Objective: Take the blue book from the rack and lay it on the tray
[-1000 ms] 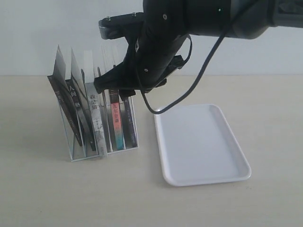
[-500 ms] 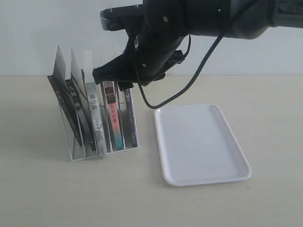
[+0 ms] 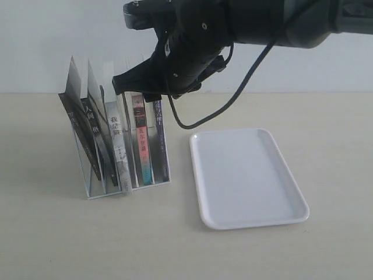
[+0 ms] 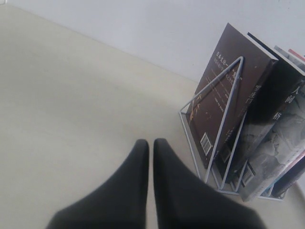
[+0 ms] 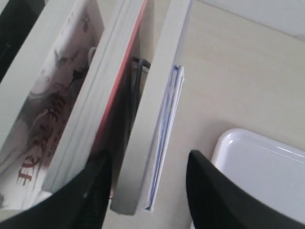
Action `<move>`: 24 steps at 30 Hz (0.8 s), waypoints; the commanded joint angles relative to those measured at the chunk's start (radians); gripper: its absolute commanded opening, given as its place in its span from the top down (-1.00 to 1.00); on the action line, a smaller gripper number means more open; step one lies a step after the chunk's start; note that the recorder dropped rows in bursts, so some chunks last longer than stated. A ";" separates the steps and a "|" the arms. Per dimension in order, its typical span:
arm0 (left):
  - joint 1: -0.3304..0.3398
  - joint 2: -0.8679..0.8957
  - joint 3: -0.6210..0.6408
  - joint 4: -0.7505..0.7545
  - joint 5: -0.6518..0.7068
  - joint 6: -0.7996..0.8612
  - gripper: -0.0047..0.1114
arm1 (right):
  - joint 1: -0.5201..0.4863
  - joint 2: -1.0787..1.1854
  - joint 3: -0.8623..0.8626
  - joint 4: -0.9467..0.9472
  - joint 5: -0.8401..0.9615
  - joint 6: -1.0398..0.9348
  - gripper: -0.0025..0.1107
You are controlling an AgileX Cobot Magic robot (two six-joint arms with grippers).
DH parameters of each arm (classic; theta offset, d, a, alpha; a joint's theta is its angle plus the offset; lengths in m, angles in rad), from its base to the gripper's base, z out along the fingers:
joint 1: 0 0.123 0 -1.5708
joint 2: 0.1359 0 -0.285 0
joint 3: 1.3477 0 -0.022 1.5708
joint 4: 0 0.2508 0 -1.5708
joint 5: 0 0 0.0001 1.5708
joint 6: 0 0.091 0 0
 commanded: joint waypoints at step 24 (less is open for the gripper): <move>0.002 -0.003 0.003 -0.009 -0.004 0.005 0.85 | -0.041 0.128 -0.238 0.068 0.195 -0.005 0.13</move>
